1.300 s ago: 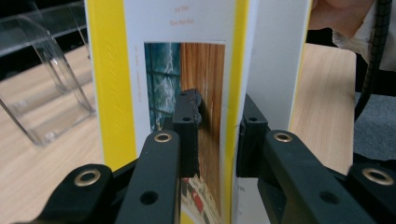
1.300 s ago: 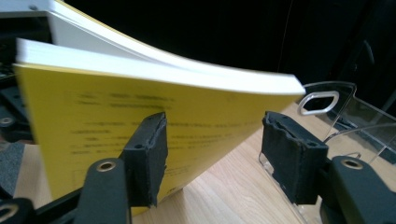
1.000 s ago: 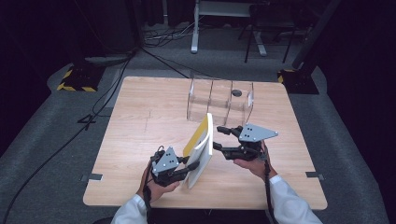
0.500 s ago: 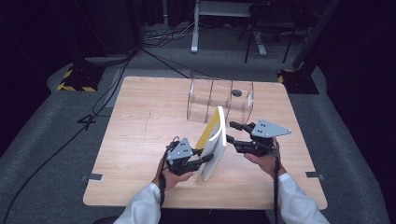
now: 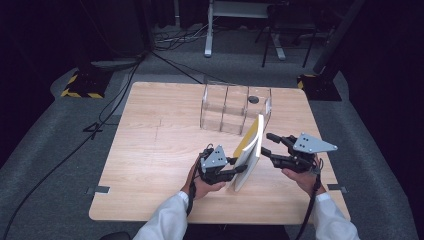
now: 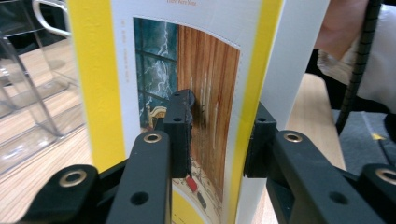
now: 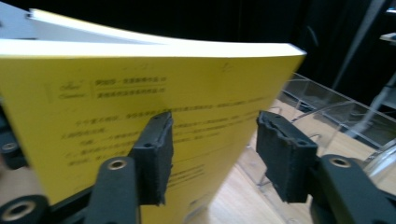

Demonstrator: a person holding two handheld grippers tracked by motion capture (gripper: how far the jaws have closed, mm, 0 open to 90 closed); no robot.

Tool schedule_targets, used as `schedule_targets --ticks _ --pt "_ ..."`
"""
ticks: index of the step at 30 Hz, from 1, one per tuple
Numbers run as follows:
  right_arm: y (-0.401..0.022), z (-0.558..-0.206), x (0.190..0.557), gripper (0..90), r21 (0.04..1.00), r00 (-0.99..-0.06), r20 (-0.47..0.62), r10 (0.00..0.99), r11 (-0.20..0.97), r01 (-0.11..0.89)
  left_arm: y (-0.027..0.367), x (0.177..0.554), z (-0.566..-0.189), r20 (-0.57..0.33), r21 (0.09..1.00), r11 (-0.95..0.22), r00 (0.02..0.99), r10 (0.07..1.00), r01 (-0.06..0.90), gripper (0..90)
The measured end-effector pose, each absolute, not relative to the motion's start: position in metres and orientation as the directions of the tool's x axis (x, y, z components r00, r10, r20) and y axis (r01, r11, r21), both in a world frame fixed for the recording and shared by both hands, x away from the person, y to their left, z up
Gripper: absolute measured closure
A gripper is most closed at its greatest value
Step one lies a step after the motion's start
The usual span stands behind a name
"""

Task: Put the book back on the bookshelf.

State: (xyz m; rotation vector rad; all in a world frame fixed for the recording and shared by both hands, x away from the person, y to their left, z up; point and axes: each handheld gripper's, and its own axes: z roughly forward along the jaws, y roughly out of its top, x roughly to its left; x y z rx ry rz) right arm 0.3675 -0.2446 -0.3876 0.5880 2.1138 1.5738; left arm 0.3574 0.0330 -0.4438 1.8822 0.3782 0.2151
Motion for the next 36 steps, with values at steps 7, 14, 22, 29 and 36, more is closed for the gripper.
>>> schedule_targets --ticks 7,14,22,29,36 --pt "-0.233 -0.401 0.356 39.3 0.95 -0.836 -0.12 0.535 0.307 0.06 0.042 0.35 -0.443 -0.023 0.931 -0.33 0.926 0.377 0.158 63.2" --pt "-0.218 -0.408 0.35 37.3 0.937 -0.856 -0.143 0.496 0.346 0.044 0.054 0.336 -0.44 -0.07 0.918 -0.352 0.95 0.304 0.181 38.0" --pt "-0.205 -0.421 0.351 36.7 0.923 -0.864 -0.149 0.481 0.382 0.054 0.039 0.325 -0.438 -0.036 0.909 -0.371 0.924 0.38 0.188 20.4" --pt "-0.202 -0.443 0.363 36.5 0.916 -0.862 -0.096 0.498 0.384 0.12 0.036 0.326 -0.429 -0.053 0.933 -0.295 0.887 0.46 0.209 19.2" --pt "-0.199 -0.461 0.37 36.3 0.907 -0.869 -0.07 0.49 0.393 0.149 0.042 0.33 -0.412 -0.053 0.956 -0.22 0.854 0.518 0.193 28.3"
